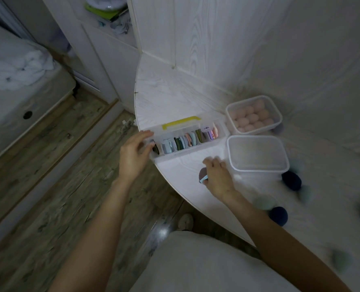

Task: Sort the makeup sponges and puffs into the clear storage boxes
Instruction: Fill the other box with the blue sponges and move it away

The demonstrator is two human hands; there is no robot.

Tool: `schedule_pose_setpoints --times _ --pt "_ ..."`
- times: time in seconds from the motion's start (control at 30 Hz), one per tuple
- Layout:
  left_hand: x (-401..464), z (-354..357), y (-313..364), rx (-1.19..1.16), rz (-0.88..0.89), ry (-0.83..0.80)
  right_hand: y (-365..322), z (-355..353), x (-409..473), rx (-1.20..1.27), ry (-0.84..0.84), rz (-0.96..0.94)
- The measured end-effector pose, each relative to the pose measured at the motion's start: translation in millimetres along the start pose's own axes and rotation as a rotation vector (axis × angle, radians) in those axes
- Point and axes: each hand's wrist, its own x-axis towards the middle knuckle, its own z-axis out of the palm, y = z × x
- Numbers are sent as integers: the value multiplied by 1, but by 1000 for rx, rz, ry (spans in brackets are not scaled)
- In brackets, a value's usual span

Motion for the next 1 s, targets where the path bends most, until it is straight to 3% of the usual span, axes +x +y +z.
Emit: schedule_pose_setpoints --times 0.1,0.2,0.33,0.63,0.87,1.0 --pt "3 -7 7 -139 -63 9 -11 -18 1 196 95 -44" --pt "10 -10 10 -128 -79 8 -32 -41 6 612 217 -88" --pt "20 -15 13 -118 -110 30 -76 -55 34 839 204 -57" --pt "29 -14 13 -102 -114 27 -119 -27 76 567 326 -65" --pt "29 -15 12 -112 -129 26 -122 -20 63 770 417 -78" --pt "28 -15 12 -102 -139 18 -127 -20 65 723 378 -84"
